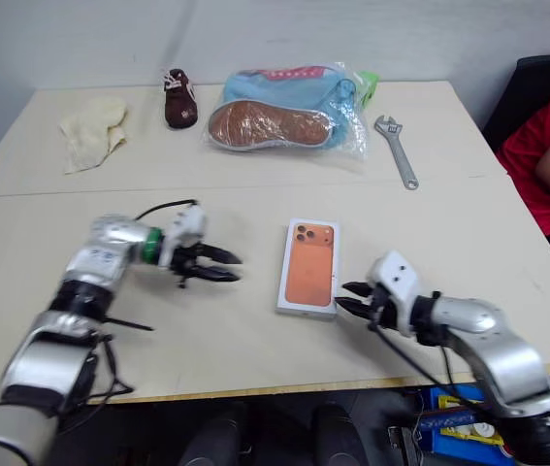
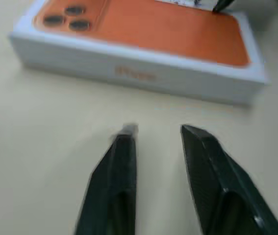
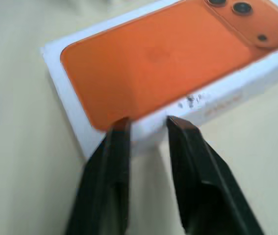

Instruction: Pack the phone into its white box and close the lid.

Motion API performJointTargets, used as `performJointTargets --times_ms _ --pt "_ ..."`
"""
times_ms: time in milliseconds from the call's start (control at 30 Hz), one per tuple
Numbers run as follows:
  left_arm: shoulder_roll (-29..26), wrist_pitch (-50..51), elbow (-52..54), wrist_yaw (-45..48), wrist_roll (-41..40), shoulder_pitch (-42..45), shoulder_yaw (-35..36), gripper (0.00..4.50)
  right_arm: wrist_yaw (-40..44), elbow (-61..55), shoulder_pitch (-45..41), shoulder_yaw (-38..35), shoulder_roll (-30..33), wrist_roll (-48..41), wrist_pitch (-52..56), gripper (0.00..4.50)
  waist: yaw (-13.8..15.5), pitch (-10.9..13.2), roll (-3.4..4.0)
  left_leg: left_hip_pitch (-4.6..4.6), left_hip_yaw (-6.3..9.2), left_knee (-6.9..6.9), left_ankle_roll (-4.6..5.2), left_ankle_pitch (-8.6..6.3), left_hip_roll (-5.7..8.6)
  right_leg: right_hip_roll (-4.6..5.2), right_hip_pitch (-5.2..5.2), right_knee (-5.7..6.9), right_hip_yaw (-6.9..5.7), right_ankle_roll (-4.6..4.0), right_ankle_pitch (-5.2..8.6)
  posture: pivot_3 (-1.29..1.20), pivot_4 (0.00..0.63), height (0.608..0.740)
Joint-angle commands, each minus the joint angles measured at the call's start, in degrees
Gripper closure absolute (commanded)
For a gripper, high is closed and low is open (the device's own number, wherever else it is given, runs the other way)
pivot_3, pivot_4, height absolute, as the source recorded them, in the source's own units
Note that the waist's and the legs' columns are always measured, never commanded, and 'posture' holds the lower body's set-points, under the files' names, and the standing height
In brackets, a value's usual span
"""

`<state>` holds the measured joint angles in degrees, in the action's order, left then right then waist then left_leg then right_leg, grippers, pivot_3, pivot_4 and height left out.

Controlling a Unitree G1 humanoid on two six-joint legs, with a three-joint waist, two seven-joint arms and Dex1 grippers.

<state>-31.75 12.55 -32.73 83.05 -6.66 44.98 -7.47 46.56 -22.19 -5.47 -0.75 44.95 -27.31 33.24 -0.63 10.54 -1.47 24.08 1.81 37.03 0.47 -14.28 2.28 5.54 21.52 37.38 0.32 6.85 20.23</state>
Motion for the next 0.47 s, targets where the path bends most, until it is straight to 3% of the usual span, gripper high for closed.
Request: performJointTargets --times_ms 33,133,267,400,467 --pt "-7.69 12.6 18.97 2.94 -8.81 -6.32 5.94 1.89 8.67 -3.57 1.21 -9.3 5.15 -7.04 -0.11 2.32 0.24 0.02 0.02 0.05 0.03 0.03 0.0 0.0 0.0 0.02 0.0 -0.03 0.05 0.0 0.0 0.0 0.15 0.74" --pt "-18.33 23.04 32.1 2.82 -15.48 -17.06 15.89 1.03 18.32 -0.94 2.46 -20.16 12.45 -13.49 2.17 1.4 0.45 0.11 0.19 0.05 0.12 -0.04 0.27 -0.22 0.0 0.13 -0.05 -0.44 0.08 -0.04 -0.01 0.0 0.15 0.74" --pt "-24.57 26.42 42.35 -2.27 -17.63 -28.55 27.23 0.0 28.13 7.85 3.28 -28.35 20.32 -13.39 0.59 0.05 0.54 0.17 0.32 -0.12 0.13 -0.16 0.35 -0.38 -0.06 0.21 -0.22 -0.64 0.06 -0.16 0.01 0.0 0.15 0.74" --pt "-25.07 30.55 48.04 -6.17 -22.15 -33.21 33.4 0.0 30.69 14.92 2.06 -29.65 22.77 -10.71 -2.8 0.02 0.9 0.18 0.34 -1.0 0.13 -0.88 0.3 -0.46 -0.09 0.31 -1.18 -1.51 -0.02 -0.34 -0.11 0.0 0.15 0.74" --pt "-24.46 30.89 48.79 -8.35 -23.15 -33.23 33.09 0.0 32.57 15.76 2.41 -29.8 23.08 -10.8 -3.2 0.02 0.91 0.18 0.35 -0.94 0.11 -0.96 0.17 -0.54 -0.08 0.35 -1.11 -1.59 -0.02 -0.35 -0.14 0.0 0.15 0.74"
